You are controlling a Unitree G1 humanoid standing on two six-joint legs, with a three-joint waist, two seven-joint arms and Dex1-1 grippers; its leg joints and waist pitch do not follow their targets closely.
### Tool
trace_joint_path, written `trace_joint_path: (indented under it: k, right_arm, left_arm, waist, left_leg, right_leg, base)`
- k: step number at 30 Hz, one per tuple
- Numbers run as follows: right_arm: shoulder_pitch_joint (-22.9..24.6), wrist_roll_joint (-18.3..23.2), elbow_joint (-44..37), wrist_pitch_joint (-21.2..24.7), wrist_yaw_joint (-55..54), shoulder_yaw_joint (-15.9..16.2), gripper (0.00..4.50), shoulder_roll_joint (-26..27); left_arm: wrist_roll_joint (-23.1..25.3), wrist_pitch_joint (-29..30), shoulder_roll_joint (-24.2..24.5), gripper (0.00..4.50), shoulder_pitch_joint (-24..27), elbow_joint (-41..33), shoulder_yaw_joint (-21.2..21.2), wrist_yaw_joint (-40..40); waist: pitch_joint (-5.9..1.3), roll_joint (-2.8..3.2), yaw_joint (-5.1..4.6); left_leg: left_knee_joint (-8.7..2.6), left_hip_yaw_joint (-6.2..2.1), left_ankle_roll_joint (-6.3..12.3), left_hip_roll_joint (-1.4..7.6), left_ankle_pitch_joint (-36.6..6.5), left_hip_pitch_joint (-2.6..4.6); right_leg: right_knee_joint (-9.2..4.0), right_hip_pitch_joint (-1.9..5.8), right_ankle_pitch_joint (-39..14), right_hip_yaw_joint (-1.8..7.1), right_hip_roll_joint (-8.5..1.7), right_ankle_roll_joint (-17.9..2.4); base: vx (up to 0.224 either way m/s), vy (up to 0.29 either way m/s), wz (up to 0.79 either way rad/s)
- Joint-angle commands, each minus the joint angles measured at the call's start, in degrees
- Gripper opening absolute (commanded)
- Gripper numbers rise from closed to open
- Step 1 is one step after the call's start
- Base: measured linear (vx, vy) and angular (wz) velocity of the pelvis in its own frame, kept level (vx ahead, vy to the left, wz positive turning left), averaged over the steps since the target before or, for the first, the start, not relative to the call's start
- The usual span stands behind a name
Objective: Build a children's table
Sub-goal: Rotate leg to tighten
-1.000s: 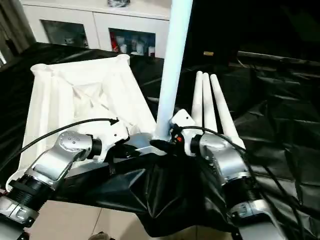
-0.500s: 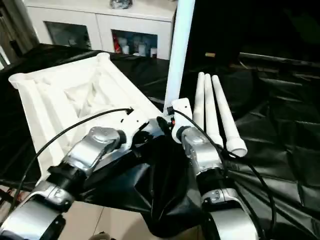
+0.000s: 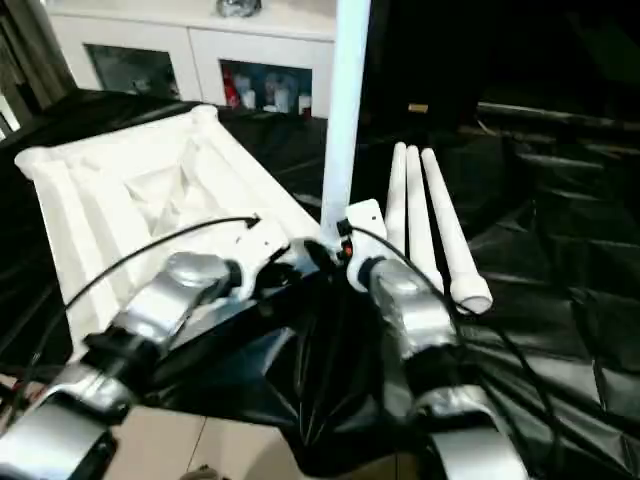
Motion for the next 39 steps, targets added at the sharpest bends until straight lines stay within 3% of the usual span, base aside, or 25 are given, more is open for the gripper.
trace_joint_path:
  k: [1,3,10,11,22,26,30,34,35,36,38,39]
  right_arm:
    - [0.82,0.02,-2.21,0.16,6.74,3.12,3.90,-1.75]
    - [1.74,0.26,-3.99,0.00,12.03,3.75,3.90,-5.32]
    - [3.42,2.26,-7.76,1.36,20.95,5.11,3.90,-10.29]
    - [3.66,2.60,-8.30,1.55,22.27,5.45,3.74,-10.90]
    - [5.45,4.22,-10.05,2.89,26.43,6.03,2.82,-11.72]
    - [6.39,4.79,-11.12,3.57,27.46,6.30,2.77,-11.50]
    - [6.87,4.19,-10.60,3.17,24.42,5.49,2.75,-9.63]
    - [4.43,1.55,-4.27,2.17,9.85,2.08,2.75,-4.21]
    - [2.63,1.02,-0.15,3.57,-0.12,-0.53,2.75,-0.19]
    - [2.56,1.03,0.02,3.68,-0.56,-0.65,2.75,0.00]
    - [2.02,1.28,1.24,5.20,-3.98,-1.62,2.74,1.73]
    - [0.98,1.43,3.44,5.77,-8.46,-2.63,2.74,4.24]
  left_arm:
    - [-3.29,-3.98,0.50,0.00,0.99,-5.14,-1.36,-5.12]
    - [-3.52,-4.06,2.98,0.00,2.61,-7.24,-1.88,-8.07]
    - [-4.95,-3.85,6.14,0.00,4.59,-10.60,-1.91,-13.21]
    - [-5.09,-3.93,6.44,0.00,4.79,-11.02,-1.78,-13.82]
    - [-6.05,-3.20,7.95,0.00,6.01,-12.68,-1.43,-16.40]
    - [-6.15,-2.83,7.93,0.00,6.18,-12.82,-1.63,-16.69]
    - [-5.75,-2.62,7.14,0.00,5.90,-12.08,-1.55,-15.16]
    - [-3.19,-1.24,3.08,0.00,2.96,-6.73,-0.05,-6.42]
    - [-1.68,0.79,-0.16,0.00,0.42,-2.82,0.80,-0.30]
    - [-1.61,0.90,-0.30,0.00,0.30,-2.66,0.81,-0.04]
    - [-0.77,1.46,-1.61,0.00,-0.75,-1.15,0.91,2.61]
    - [-0.74,2.50,-4.35,0.00,-2.35,0.85,1.87,6.61]
  waist:
    - [-3.78,-0.70,-0.08]
    - [-3.79,-0.70,-0.02]
    - [-3.84,-0.66,0.01]
    - [-3.84,-0.67,0.00]
    - [-3.78,-0.84,0.06]
    - [-3.81,-0.89,0.09]
    - [-3.77,-0.92,0.11]
    - [-3.47,-0.94,-0.32]
    - [-3.47,-1.08,-0.56]
    - [-3.44,-0.95,-0.60]
    - [-3.59,-1.06,-0.42]
    - [-3.31,-0.69,-0.45]
  left_leg:
    - [-3.89,0.36,2.12,0.43,-11.28,-0.47]
    - [-3.83,0.39,2.40,0.57,-10.90,-0.50]
    - [-3.66,0.48,2.56,0.66,-10.01,-0.55]
    - [-3.63,0.50,2.58,0.66,-10.09,-0.54]
    - [-3.62,0.56,2.29,0.65,-10.16,-0.45]
    - [-3.59,0.57,2.34,0.67,-9.81,-0.45]
    - [-3.63,0.57,2.20,0.64,-10.16,-0.48]
    - [-3.79,0.61,0.86,0.31,-11.79,-0.18]
    - [-3.80,0.60,0.36,0.19,-11.79,-0.37]
    - [-3.75,0.54,-0.09,0.09,-12.55,0.12]
    - [-3.81,0.34,-0.06,0.15,-12.16,-0.09]
    - [-3.85,0.41,0.35,0.13,-13.54,0.14]
  right_leg:
    - [-4.93,3.40,-20.41,2.56,-2.85,-6.53]
    - [-4.66,3.44,-19.18,2.62,-2.83,-7.32]
    - [-4.08,3.65,-15.86,2.58,-2.66,-9.14]
    - [-4.10,3.68,-15.80,2.61,-2.70,-9.29]
    - [-4.26,3.56,-17.66,2.62,-2.69,-8.83]
    - [-4.21,3.59,-17.10,2.60,-2.66,-8.93]
    - [-4.24,3.53,-18.04,2.60,-2.74,-8.67]
    - [-5.05,3.18,-23.76,2.44,-2.76,-7.00]
    - [-5.28,3.27,-26.15,2.44,-2.88,-5.83]
    - [-5.70,2.90,-28.61,2.31,-2.85,-4.98]
    - [-5.66,3.30,-28.61,2.24,-3.05,-4.40]
    - [-5.99,2.76,-29.42,2.26,-2.84,-3.93]
  base:
    - [0.000,0.000,0.00]
    - [0.000,0.000,0.00]
    - [0.000,0.000,0.00]
    - [0.000,0.000,0.00]
    - [0.000,0.000,0.00]
    - [0.000,0.000,0.00]
    - [0.000,0.000,0.00]
    - [0.000,0.000,0.00]
    - [0.000,0.000,0.00]
    - [0.000,0.000,0.00]
    - [0.000,0.000,0.00]
    - [0.000,0.000,0.00]
